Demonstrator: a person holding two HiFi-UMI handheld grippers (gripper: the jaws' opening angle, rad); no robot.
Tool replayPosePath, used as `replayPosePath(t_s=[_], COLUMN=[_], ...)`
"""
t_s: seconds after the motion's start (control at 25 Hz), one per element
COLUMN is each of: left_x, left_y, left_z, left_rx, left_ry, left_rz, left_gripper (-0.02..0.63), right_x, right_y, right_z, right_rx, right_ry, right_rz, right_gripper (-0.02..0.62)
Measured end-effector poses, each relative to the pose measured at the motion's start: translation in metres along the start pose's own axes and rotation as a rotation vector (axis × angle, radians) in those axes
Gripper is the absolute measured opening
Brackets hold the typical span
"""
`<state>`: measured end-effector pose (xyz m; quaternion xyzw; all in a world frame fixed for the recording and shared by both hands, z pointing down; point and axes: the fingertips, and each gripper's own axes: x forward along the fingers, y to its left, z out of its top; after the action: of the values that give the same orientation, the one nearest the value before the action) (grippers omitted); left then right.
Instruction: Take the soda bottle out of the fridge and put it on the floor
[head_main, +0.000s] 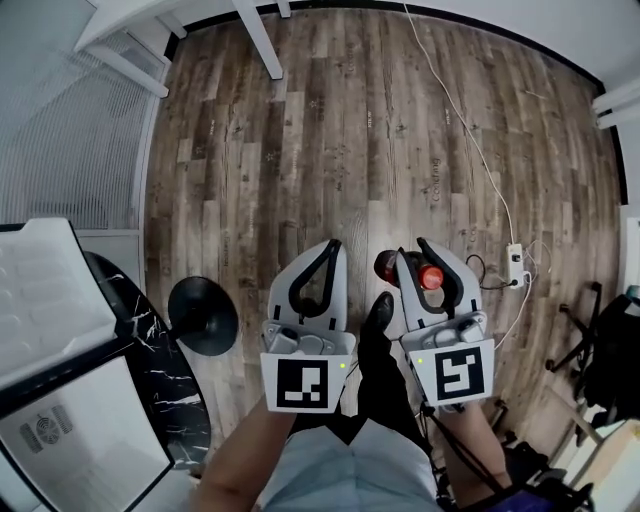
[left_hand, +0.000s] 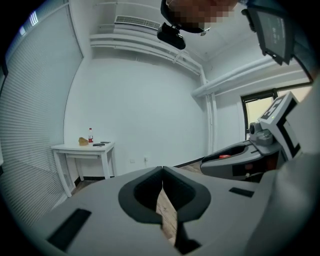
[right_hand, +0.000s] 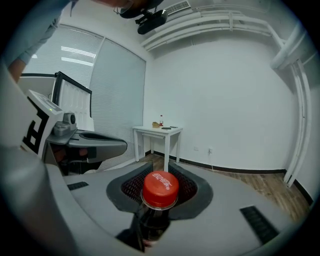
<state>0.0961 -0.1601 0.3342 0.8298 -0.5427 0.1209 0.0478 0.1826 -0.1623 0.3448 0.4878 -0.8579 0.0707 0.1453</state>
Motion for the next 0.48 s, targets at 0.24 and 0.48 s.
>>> replayPosePath(t_s=[0.24, 0.48], left_x=[0.011, 0.022], left_y=[0.001, 0.002], left_z=[-0.036, -0.061], left_rx=[-0.017, -0.037], left_ry=[0.040, 0.041], left_rz=[-0.005, -0.014], left_gripper=[0.018, 0.018], right_x=[0.018, 0.033], right_y=[-0.001, -0.003], right_z=[-0.033, -0.062], right_rx=[0.008, 0.023], right_ry=[0.026, 0.046], right_rz=[-0.003, -0.008], right_gripper=[0.107, 0.107])
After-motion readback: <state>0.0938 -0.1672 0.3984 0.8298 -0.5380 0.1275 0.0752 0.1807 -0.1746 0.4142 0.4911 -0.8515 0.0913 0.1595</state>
